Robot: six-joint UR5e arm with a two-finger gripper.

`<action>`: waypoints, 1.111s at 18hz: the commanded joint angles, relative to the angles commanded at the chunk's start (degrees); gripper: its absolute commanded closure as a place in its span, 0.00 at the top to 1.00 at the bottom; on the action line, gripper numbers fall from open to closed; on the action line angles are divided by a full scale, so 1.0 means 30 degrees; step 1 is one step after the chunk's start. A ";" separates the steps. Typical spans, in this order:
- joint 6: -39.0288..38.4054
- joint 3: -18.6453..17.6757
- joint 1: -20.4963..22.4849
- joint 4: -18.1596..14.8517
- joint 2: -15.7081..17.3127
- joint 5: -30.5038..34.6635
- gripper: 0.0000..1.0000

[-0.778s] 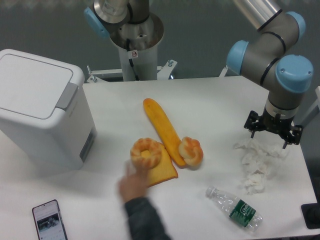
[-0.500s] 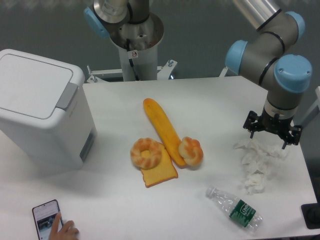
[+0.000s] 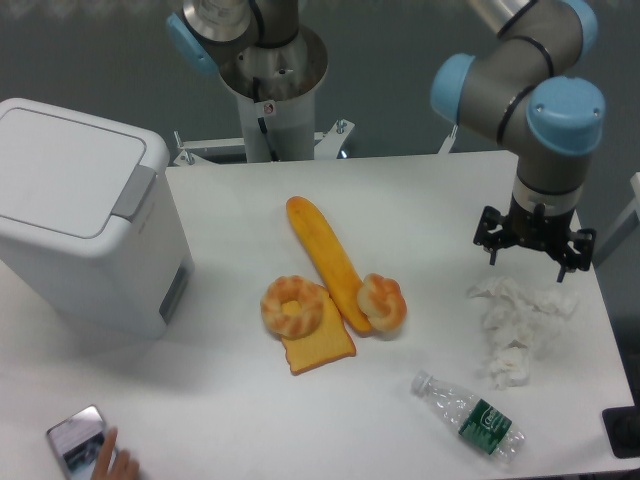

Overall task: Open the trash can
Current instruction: 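Move the gripper across the table to the trash can lid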

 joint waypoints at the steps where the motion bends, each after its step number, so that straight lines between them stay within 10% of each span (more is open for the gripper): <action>1: -0.0030 -0.0089 -0.0120 -0.0058 0.0350 0.0058 1.00; 9: -0.3626 -0.1906 -0.2607 -0.0964 0.3018 -0.0174 0.94; 15: -0.6942 -0.1906 -0.4571 -0.2459 0.4453 -0.2543 0.37; 20: -1.0073 -0.1906 -0.6210 -0.2988 0.6239 -0.4303 0.15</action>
